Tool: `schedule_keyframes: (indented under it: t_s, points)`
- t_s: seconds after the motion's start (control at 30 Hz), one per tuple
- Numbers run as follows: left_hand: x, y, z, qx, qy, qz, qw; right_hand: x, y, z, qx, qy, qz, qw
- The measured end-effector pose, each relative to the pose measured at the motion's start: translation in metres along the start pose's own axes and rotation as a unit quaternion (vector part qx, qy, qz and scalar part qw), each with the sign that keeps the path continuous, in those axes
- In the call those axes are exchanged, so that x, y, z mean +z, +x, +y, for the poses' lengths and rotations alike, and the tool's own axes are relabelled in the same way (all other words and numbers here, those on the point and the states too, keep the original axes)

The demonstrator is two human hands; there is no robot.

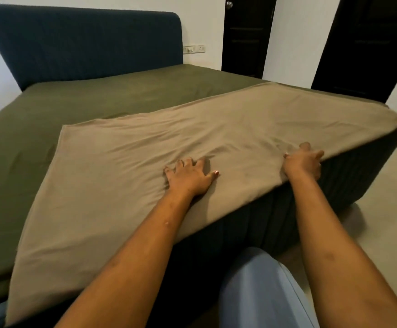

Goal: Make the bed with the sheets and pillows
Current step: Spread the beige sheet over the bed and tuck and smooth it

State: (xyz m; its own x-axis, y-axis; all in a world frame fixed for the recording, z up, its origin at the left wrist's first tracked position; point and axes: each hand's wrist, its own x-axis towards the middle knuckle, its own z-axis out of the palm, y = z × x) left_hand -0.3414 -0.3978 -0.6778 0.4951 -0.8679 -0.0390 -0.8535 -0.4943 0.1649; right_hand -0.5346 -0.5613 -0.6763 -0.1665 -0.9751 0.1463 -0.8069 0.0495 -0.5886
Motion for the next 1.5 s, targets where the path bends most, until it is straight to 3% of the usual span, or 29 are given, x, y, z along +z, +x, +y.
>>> schedule_keyframes:
  t_s: [0.13, 0.27, 0.33, 0.4, 0.5, 0.6, 0.77, 0.93, 1.13, 1.23, 1.3, 1.37, 1.4, 1.43, 1.5]
  points:
    - [0.005, -0.001, 0.011, 0.011, 0.0, -0.006, 1.0, -0.004, 0.008, 0.009, -0.06, 0.043, 0.025, 0.997]
    - [0.002, -0.005, 0.009, 0.022, 0.011, -0.018, 1.0, -0.005, 0.006, 0.021, -0.05, 0.047, 0.02, 0.997]
    - [0.002, -0.005, 0.009, 0.026, 0.011, -0.029, 0.999, -0.009, 0.003, 0.009, -0.024, -0.032, 0.036, 0.999]
    - [0.003, -0.005, 0.01, 0.033, 0.015, -0.029, 0.999, -0.012, -0.005, -0.017, -0.06, -0.157, 0.052, 0.984]
    - [0.007, -0.003, 0.012, 0.064, 0.016, -0.008, 0.998, 0.001, -0.036, -0.061, -0.173, -0.183, -0.041, 0.967]
    - [0.01, -0.012, 0.02, 0.127, -0.006, 0.046, 0.991, 0.031, -0.072, -0.071, -0.212, -0.182, -0.141, 0.95]
    - [0.005, -0.025, 0.031, 0.201, 0.028, 0.061, 0.977, 0.03, -0.062, -0.058, -0.242, -0.182, -0.186, 0.935]
    - [0.003, -0.046, 0.06, 0.324, 0.098, 0.174, 0.925, 0.025, -0.045, -0.057, -0.25, -0.192, -0.229, 0.921]
    - [-0.008, -0.05, 0.051, 0.367, 0.008, 0.17, 0.915, 0.026, -0.036, -0.082, -0.237, -0.186, -0.253, 0.919]
    - [-0.011, -0.062, 0.054, 0.395, -0.11, 0.079, 0.909, 0.033, -0.035, -0.096, -0.276, -0.178, -0.288, 0.899]
    - [-0.012, -0.07, 0.056, 0.33, -0.191, -0.108, 0.918, 0.04, -0.042, -0.103, -0.305, -0.208, -0.31, 0.876]
    - [-0.025, -0.068, 0.042, 0.241, -0.307, -0.289, 0.874, 0.048, -0.05, -0.109, -0.325, -0.227, -0.3, 0.867]
    - [-0.036, -0.064, 0.027, 0.216, -0.355, -0.324, 0.85, 0.052, -0.053, -0.115, -0.345, -0.228, -0.281, 0.866]
    - [-0.049, -0.058, 0.011, 0.2, -0.399, -0.312, 0.839, 0.055, -0.058, -0.123, -0.366, -0.221, -0.268, 0.863]
    - [-0.072, -0.037, -0.028, 0.14, -0.46, -0.188, 0.857, 0.067, -0.075, -0.148, -0.423, -0.193, -0.279, 0.84]
